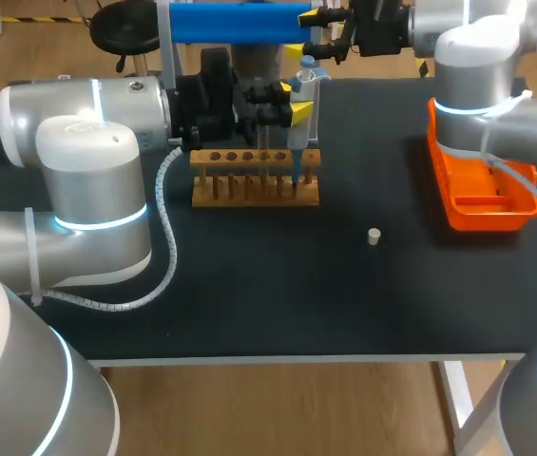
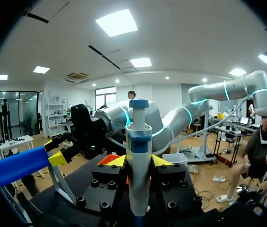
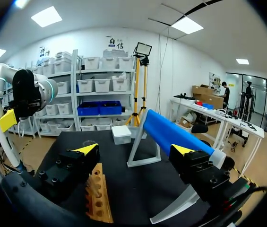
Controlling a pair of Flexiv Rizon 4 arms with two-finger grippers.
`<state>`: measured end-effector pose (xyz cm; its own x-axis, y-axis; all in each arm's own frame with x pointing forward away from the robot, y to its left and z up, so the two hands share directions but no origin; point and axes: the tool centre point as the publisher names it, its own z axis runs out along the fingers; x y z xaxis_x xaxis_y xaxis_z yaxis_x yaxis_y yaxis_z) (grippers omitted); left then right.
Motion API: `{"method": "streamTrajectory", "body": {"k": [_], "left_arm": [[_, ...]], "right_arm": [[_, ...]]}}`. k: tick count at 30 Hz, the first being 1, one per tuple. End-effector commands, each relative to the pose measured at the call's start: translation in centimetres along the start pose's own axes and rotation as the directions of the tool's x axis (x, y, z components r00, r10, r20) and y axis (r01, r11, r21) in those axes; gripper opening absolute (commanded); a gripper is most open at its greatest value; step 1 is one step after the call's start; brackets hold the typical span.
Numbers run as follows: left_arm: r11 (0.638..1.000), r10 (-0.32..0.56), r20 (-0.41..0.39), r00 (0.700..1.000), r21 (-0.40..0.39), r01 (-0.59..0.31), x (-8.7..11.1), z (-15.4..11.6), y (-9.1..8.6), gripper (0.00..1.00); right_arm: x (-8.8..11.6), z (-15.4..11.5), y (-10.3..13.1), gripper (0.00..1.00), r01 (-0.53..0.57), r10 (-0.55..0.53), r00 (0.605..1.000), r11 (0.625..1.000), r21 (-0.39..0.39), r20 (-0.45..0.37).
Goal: Invert the test tube, pick up the pipette, mount the tip to pipette, aspirate from beaker and dispense into the tube, eject the tip, return the pipette, and cap with the stopper.
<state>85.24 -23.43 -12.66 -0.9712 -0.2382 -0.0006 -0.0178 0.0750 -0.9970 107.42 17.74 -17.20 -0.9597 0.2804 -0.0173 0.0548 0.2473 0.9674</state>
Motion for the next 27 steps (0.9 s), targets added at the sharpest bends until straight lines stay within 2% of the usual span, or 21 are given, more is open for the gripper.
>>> {"method": "streamTrajectory", "body": {"k": [1,10,12,27], "left_arm": [[1.000,0.001,0.001,1.000,0.003,-0.001,0.0,0.0,0.1,0.00],[1.000,0.001,0.003,1.000,0.002,-0.001,-0.1,-0.2,0.1,0.00],[1.000,-0.007,0.032,0.999,-0.009,0.007,-0.4,-0.9,0.3,0.00],[0.995,-0.009,0.253,0.967,-0.097,0.035,-2.5,-9.5,1.0,0.00]], "right_arm": [[0.0,0.0,0.0,1.00,0.000,0.000,1.000,1.000,0.002,0.001],[0.0,0.0,0.0,1.00,0.000,0.000,1.000,1.000,0.002,0.001],[0.0,0.0,0.0,1.00,0.000,0.000,1.000,1.000,0.002,0.001],[0.0,0.0,0.0,1.00,0.000,0.000,1.000,1.000,0.002,0.001]]}}
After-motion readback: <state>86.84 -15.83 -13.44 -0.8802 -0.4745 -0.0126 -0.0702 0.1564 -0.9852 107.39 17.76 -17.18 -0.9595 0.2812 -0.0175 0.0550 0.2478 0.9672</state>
